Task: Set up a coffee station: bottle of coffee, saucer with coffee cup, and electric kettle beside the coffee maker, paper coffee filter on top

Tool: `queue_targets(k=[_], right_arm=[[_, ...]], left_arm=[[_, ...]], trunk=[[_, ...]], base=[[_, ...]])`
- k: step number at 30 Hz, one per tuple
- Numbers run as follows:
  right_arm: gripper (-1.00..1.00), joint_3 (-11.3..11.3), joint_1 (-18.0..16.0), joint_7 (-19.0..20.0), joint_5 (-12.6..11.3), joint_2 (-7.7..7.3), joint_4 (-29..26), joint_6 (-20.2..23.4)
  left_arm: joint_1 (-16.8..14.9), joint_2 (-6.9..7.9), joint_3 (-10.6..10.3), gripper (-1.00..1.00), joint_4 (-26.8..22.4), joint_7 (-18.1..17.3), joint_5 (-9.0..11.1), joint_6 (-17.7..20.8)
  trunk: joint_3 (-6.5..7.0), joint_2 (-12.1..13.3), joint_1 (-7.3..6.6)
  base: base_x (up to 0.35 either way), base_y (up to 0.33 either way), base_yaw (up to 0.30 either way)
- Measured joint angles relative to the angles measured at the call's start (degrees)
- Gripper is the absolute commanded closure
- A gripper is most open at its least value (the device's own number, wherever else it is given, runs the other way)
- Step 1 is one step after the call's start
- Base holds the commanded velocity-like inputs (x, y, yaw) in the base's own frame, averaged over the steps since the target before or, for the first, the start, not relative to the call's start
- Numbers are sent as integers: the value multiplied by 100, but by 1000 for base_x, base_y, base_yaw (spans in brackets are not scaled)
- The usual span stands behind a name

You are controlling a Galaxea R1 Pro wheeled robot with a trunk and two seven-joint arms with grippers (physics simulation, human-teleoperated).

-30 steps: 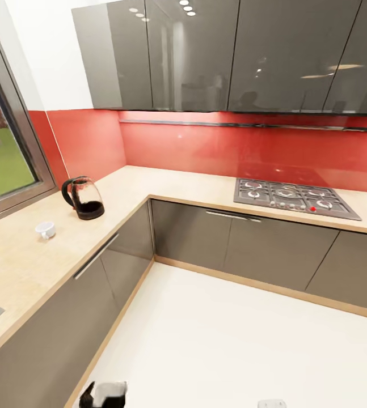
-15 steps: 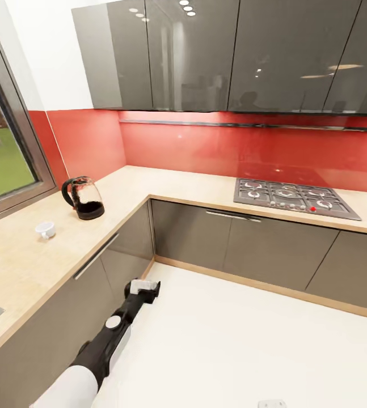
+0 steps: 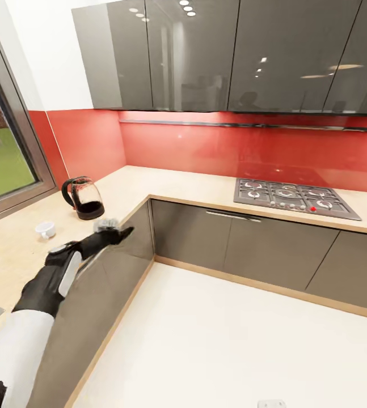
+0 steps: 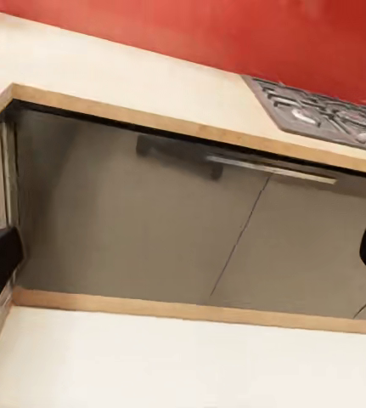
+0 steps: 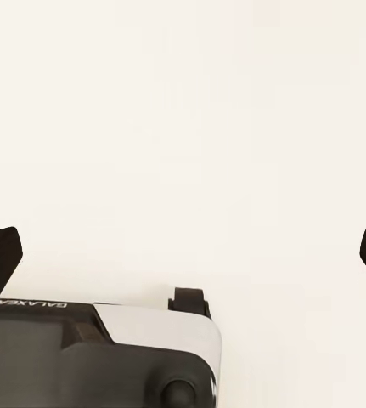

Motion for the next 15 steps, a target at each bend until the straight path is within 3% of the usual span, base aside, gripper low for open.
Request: queue_targets(k=[1,2,3,4,7,10,15], right_arm=[[-100,-1,0,6,12,0,0,-4],[-100,1,0,7,10,0,0,-6],[-100,1,0,8,8,0,0,-6],[-100,1,0,8,7,0,0,-7],[-100,1,0,10,6,0,0,-6],[-100,1,0,22,2,3,-7,-6],[-100,2,1,31,-4,14,-25,-1]], left_arm=[[-3,484,397,-100,-302,-228,127,373],[-3,837,520,-100,-348,-264,138,434],[-1,930,619,-100,-371,-285,152,489],[0,1259,801,-100,-398,-352,166,647],[0,1655,898,-100,-491,-492,165,893],[38,1762,951,-100,-577,-506,121,931],[92,1819,1335,-100,-590,-502,-45,913]], trunk=[[0,0,0],[0,-2,-1],[-1,0,0],[0,2,1],[0,-1,-1],[-1,0,0],[-1,0,0]], base=[[0,0,0],[0,0,0],[0,0,0],[0,0,0],[0,0,0],[0,0,0],[0,0,0]])
